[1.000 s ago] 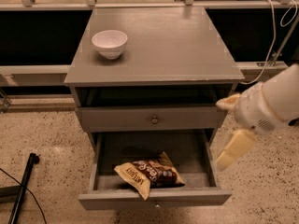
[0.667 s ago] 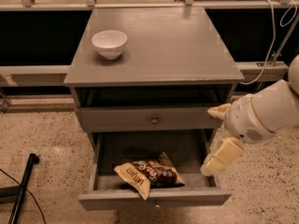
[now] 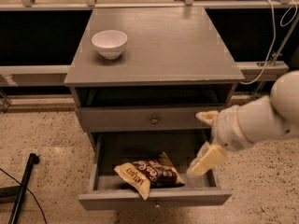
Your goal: Pick brown chip bag from middle drawer and place on counter
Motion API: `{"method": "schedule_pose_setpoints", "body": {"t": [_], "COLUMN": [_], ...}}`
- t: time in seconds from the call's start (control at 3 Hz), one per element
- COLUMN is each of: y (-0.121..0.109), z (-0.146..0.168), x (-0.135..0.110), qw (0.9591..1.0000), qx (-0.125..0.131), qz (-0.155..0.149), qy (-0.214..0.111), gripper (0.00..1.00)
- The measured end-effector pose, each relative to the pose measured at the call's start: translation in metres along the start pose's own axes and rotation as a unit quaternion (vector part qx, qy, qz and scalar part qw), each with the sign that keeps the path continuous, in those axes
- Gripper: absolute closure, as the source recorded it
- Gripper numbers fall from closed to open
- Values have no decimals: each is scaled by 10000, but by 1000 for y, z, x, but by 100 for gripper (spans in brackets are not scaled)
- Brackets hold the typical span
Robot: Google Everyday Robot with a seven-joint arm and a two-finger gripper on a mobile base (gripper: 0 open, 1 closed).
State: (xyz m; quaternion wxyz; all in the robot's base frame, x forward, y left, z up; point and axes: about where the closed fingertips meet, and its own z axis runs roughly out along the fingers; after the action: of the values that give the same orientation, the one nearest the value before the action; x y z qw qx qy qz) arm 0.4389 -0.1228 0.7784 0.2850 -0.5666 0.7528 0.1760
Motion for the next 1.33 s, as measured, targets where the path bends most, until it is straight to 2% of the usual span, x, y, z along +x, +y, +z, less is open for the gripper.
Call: {"method": "schedule_pose_setpoints", "body": {"t": [0.33, 0.67, 1.0, 1.33], "y": [20, 11, 2, -33], "z": [73, 100, 114, 149], "x": [18, 16, 27, 64], "qw": [9952, 9915, 9936, 9914], "qx": [-164, -27, -21, 612], "qz": [106, -115, -83, -467], "qy": [-955, -1297, -1125, -1057], "gripper": [0, 0, 0, 0]}}
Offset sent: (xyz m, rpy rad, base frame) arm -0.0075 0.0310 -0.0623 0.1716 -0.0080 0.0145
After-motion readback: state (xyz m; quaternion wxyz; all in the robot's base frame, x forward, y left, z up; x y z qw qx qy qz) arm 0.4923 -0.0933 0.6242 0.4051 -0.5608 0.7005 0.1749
